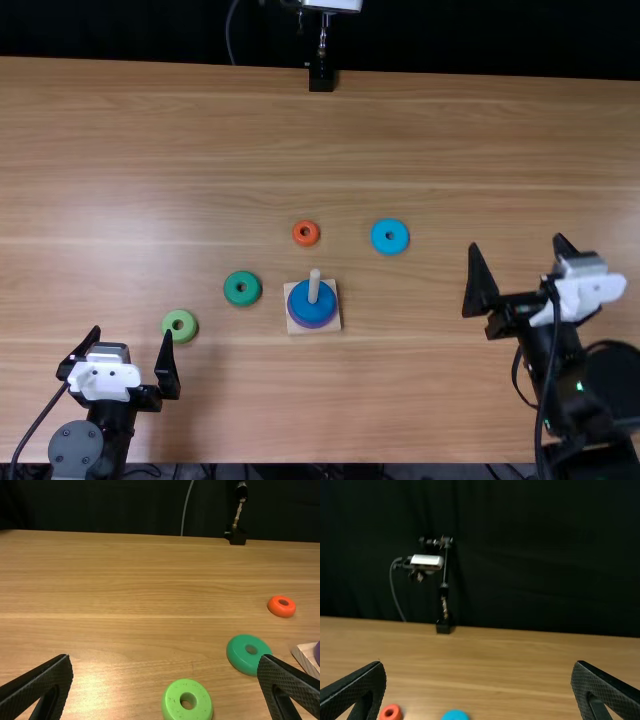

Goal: Build the Hanoi tower: stack the rings onto the peg from bottom to top in this color order: purple, dark blue, light blue, dark green, light green, yellow, orange.

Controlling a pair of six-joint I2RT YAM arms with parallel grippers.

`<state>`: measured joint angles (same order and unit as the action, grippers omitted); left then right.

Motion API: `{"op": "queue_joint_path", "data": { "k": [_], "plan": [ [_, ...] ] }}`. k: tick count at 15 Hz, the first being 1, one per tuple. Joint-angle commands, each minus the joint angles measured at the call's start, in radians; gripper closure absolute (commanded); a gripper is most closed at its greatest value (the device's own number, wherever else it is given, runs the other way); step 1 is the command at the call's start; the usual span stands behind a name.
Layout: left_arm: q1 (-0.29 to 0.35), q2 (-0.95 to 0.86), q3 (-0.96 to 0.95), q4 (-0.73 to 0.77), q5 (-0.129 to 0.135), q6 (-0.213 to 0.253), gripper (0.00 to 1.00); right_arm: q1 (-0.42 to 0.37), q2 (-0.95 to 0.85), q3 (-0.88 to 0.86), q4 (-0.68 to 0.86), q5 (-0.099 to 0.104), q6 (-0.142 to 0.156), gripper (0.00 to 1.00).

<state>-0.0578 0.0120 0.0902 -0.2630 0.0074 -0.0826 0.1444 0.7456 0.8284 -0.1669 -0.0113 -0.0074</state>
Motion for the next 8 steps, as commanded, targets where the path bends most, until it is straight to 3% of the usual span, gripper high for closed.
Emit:
{"op": "queue_joint_path", "data": {
  "k": [1,6,8],
  "plan": [
    [0.007,-0.012,-0.053,-0.015,0.011,0.005,0.0,0.012,0.089,0.084,-0.033,0.0,-0.007,0.0],
    [0.007,-0.012,-0.053,-0.015,0.011,0.005,0.0,0.098,0.434,0.29,-0.287,-0.002,-0.005,0.0],
    [0.007,-0.012,-0.053,-0.015,0.011,0.005,0.0,0.118,0.549,0.362,-0.318,0.008,0.006,0.0]
  ]
}}
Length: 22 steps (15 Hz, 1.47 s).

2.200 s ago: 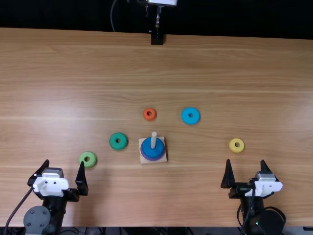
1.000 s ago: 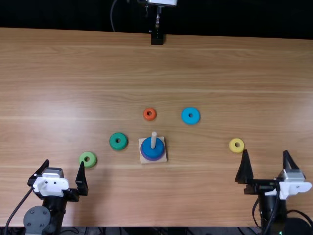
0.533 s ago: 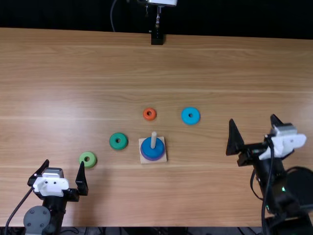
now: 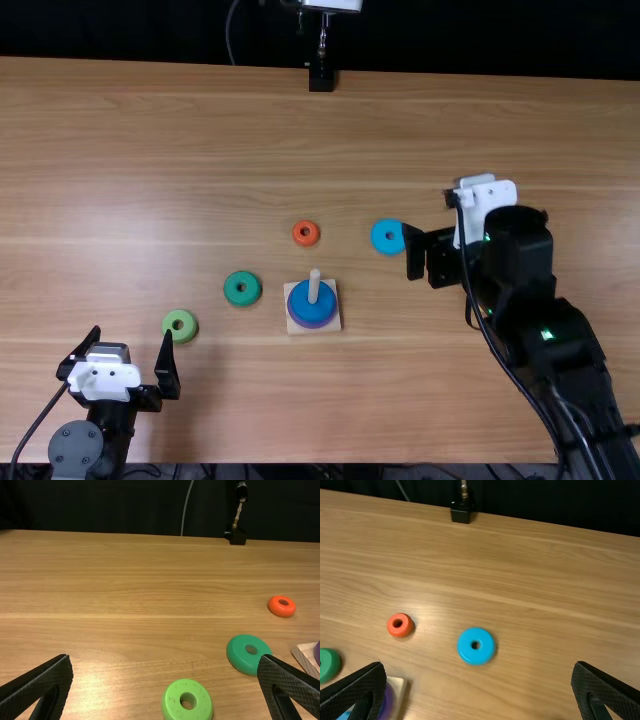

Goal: Build the Hanoi tower: stack the rings onto the peg from bottom to top in this color order: purple, dark blue, light blue, dark green, light green, yellow, orange.

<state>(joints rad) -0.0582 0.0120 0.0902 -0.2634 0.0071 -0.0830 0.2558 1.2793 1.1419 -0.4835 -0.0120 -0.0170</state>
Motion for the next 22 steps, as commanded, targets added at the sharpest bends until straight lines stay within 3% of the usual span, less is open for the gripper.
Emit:
{"op": "queue_joint_path", "data": {
  "k": [1,12,22],
  "plan": [
    [0.008,-0.012,-0.053,-0.015,0.011,0.006,0.0,0.008,0.081,0.064,-0.004,0.012,0.013,0.0],
    [0.008,-0.012,-0.053,-0.015,0.011,0.006,0.0,0.005,0.517,0.197,-0.004,-0.001,0.004,0.0],
    [0.008,-0.012,-0.053,-0.015,0.011,0.006,0.0,0.008,0.673,0.279,-0.044,-0.01,0.008,0.0]
  ]
}}
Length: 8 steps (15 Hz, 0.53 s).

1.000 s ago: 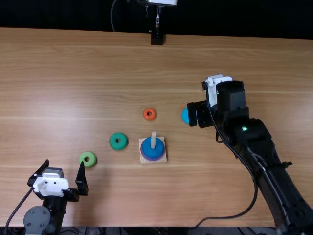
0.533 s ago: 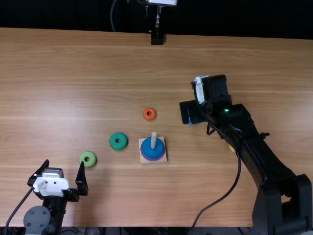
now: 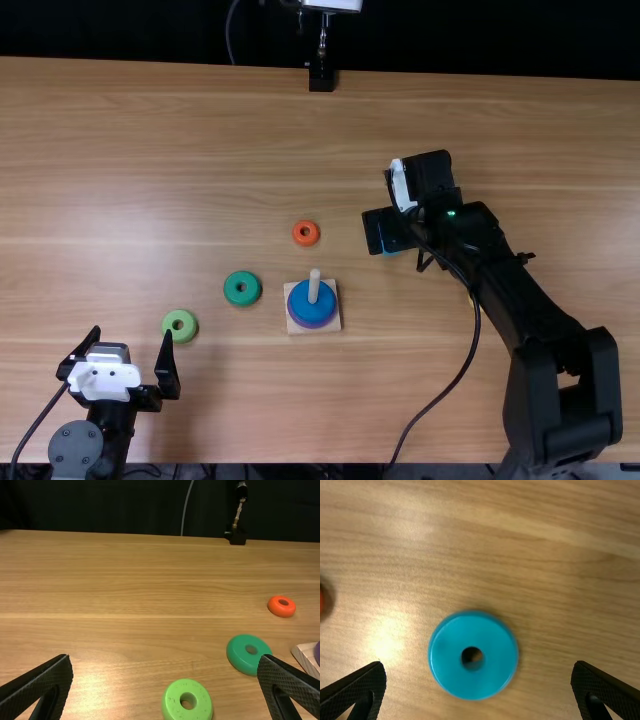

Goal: Build the Hanoi tower: stack the rings onto the peg from bottom to top in this color order: purple, dark blue, light blue, dark green, light green, yellow, orange.

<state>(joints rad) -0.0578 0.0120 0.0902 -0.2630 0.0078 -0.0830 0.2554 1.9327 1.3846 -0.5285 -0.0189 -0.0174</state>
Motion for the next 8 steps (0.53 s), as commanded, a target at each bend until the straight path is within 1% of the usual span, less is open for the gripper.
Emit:
{"op": "queue_joint_path", "data": {
  "k": [1,5,8],
  "plan": [
    [0.007,-0.012,-0.053,-0.015,0.011,0.006,0.0,0.008,0.037,0.037,0.001,-0.003,0.008,0.0],
    [0.007,-0.012,-0.053,-0.015,0.011,0.006,0.0,0.022,0.08,0.044,-0.005,-0.003,0.01,0.0],
    [0.007,-0.012,-0.053,-0.015,0.011,0.006,0.0,0.022,0.1,0.071,-0.056,-0.003,0.012,0.0]
  ]
}}
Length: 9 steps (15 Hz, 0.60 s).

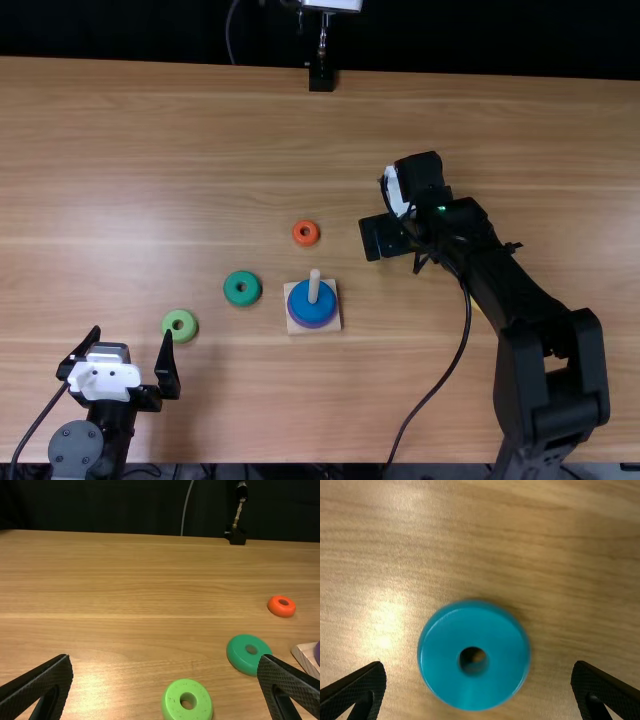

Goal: Build the Hanoi tower: stack the rings onto the peg from bottom to top in this color order: purple, dark blue, light blue, dark green, light green, yellow, orange.

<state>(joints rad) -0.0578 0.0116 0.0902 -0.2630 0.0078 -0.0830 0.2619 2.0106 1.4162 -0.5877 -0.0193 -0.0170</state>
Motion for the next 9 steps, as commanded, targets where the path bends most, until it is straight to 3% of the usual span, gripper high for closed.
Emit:
{"op": "queue_joint_path", "data": {
  "k": [1,9],
  "plan": [
    [0.007,-0.012,-0.053,-0.015,0.011,0.006,0.0,0.016,0.03,0.046,-0.004,-0.003,0.011,0.0],
    [0.007,-0.012,-0.053,-0.015,0.011,0.006,0.0,0.02,0.085,0.093,-0.006,-0.003,0.013,0.0]
  ]
}}
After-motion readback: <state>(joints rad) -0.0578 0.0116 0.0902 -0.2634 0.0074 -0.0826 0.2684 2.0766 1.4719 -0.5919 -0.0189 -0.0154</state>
